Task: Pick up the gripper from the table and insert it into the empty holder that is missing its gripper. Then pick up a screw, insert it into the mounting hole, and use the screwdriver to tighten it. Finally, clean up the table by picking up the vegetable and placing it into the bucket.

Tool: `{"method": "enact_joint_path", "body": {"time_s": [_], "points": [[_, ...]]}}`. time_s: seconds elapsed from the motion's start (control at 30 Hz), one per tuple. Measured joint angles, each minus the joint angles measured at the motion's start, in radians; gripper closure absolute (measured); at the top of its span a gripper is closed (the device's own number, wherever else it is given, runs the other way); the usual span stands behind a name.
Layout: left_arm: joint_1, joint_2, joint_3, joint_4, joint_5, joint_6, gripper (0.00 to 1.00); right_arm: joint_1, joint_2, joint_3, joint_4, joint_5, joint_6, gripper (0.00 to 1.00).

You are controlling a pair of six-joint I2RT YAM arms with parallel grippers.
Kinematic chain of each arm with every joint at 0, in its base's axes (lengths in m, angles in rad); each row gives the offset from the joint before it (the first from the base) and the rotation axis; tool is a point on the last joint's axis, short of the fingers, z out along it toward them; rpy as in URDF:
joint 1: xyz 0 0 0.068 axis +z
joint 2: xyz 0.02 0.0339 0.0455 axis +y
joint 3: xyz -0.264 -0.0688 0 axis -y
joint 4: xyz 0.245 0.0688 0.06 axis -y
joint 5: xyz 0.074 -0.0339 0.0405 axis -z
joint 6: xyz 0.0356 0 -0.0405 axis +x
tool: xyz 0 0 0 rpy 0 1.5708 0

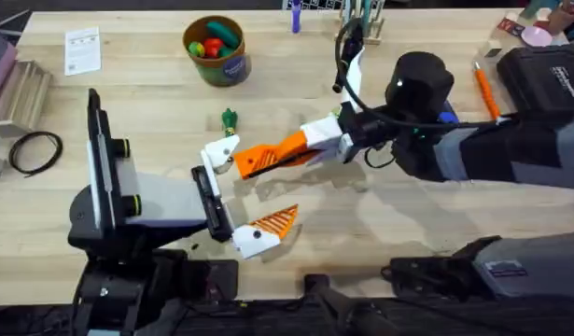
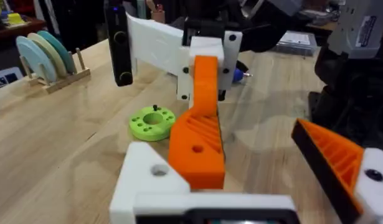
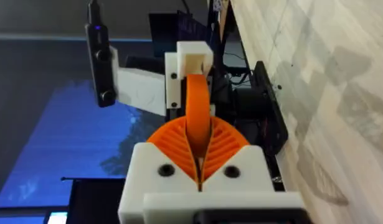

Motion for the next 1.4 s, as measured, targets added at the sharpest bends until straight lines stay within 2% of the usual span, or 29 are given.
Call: {"method": "enact_joint_path", "body": {"time_s": [0.83, 1.4], "points": [[0.005, 0.0, 0.0, 0.0, 0.0, 0.003, 0.015, 0.018, 0.04, 0.001, 0.122, 0.021, 0.002, 0.992], [0.012, 0.0, -0.002, 0.007, -0.034, 0.003, 0.015, 0.05, 0.04, 0.001, 0.127, 0.102, 0.016, 0.992]]}}
